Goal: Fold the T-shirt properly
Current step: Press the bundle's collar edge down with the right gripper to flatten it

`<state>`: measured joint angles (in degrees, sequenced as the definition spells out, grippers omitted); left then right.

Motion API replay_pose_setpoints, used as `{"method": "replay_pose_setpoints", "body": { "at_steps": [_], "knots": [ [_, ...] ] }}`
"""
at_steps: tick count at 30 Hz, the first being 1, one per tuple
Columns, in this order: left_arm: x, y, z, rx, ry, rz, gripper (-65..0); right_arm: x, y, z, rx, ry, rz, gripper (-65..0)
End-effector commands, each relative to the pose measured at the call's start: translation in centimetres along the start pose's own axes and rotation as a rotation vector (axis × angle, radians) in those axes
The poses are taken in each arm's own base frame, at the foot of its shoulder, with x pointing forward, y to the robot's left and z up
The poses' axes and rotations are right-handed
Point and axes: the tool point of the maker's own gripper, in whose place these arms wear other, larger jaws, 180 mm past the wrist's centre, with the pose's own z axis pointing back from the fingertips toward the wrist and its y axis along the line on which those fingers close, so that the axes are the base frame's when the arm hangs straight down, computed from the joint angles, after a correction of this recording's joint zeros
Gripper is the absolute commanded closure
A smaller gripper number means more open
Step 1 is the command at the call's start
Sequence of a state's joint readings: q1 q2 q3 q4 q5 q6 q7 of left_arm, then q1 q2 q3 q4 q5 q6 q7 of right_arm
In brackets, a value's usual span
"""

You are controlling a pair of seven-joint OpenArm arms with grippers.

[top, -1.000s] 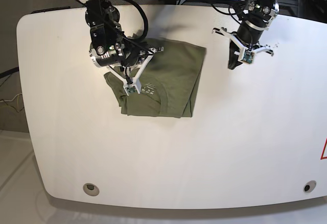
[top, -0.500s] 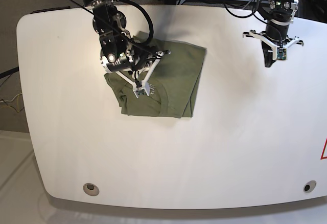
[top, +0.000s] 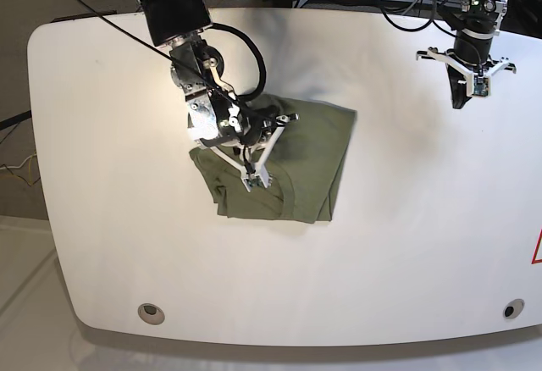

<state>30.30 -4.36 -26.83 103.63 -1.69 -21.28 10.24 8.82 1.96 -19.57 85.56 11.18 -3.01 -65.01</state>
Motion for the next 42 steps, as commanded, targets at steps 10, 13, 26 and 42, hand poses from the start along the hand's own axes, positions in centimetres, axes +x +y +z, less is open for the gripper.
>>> {"method": "replay_pose_setpoints", "body": {
  "at_steps": [10,13,26,42],
  "knots": [
    [0.9,0.7,0.4,0.022,-0.039,0.005,0.0,1.4,0.0,-2.2,-0.015,0.047,-0.008,0.0],
    [0.9,0.7,0.4,0.022,-0.039,0.005,0.0,2.7,-0.1,-2.3,-0.017,0.020,-0.006,0.0],
    [0.9,0.6,0.3,0.019,-0.039,0.006,0.0,6.2,-0.3,-3.2,-0.029,-0.031,-0.005,0.0],
    [0.9,0.5,0.3,0.019,-0.040,0.010,0.0,10.6,1.8,0.5,0.011,-0.144,0.023,0.0]
  ]
}}
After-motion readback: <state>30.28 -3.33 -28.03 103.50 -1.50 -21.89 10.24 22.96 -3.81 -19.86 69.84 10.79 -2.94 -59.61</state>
